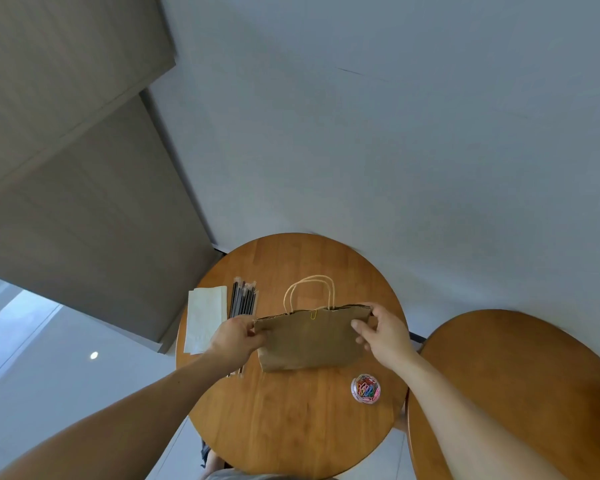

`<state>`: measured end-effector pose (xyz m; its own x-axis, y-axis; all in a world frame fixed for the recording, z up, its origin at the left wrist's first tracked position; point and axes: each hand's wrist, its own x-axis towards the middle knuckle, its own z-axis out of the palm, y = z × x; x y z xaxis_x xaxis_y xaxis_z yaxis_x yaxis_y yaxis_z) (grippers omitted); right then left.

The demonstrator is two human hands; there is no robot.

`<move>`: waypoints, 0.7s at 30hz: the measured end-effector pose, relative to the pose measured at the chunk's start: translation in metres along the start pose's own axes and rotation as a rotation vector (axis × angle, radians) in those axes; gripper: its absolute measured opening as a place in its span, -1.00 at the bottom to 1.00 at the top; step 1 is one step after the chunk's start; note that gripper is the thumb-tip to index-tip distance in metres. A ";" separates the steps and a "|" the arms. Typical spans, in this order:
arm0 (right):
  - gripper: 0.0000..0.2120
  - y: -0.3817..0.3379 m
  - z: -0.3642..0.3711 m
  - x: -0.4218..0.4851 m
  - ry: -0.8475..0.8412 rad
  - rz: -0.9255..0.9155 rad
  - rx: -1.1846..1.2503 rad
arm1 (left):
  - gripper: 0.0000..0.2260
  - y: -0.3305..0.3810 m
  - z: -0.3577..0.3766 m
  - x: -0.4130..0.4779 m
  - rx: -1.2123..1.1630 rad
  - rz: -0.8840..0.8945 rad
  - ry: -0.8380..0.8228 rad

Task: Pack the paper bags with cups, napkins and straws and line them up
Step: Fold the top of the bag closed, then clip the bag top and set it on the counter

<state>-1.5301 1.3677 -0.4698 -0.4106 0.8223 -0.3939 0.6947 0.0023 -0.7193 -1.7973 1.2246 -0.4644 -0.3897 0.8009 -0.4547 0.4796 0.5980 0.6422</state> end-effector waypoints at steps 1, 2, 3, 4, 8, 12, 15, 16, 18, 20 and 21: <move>-0.75 -0.001 0.001 0.002 0.022 0.008 -0.004 | -0.78 0.001 -0.001 -0.001 -0.008 -0.010 0.008; -0.79 -0.002 0.001 0.003 0.042 0.007 -0.005 | -0.79 0.002 -0.003 -0.003 -0.019 -0.018 0.009; -0.81 -0.004 0.000 0.003 0.058 -0.002 -0.004 | -0.79 0.004 -0.006 -0.004 -0.031 -0.025 0.012; -0.83 -0.006 -0.001 0.002 0.073 -0.020 -0.002 | -0.76 0.006 -0.011 -0.006 -0.046 -0.029 0.024; -0.98 -0.031 -0.014 -0.006 0.167 -0.138 0.014 | -0.69 0.025 -0.039 -0.015 -0.073 0.014 0.068; -0.91 -0.083 -0.029 -0.017 0.286 -0.239 0.098 | -0.72 0.050 -0.084 -0.030 -0.138 0.136 0.107; -0.90 -0.135 -0.034 -0.029 0.388 -0.312 0.182 | -0.88 0.062 -0.126 -0.050 -0.266 0.228 0.142; -0.93 -0.154 -0.035 -0.035 0.420 -0.332 0.214 | -0.89 0.063 -0.140 -0.057 -0.317 0.253 0.153; -0.92 -0.196 -0.035 -0.047 0.477 -0.387 0.260 | -0.87 0.064 -0.172 -0.072 -0.373 0.293 0.193; -0.94 -0.241 -0.034 -0.060 0.535 -0.453 0.283 | -0.90 0.065 -0.210 -0.090 -0.383 0.372 0.250; -0.94 -0.264 -0.034 -0.066 0.564 -0.486 0.300 | -0.90 0.067 -0.230 -0.099 -0.384 0.415 0.278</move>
<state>-1.6665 1.3317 -0.2341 -0.2100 0.9324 0.2942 0.2932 0.3471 -0.8908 -1.9074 1.1776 -0.2343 -0.4467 0.8944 0.0241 0.3386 0.1441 0.9298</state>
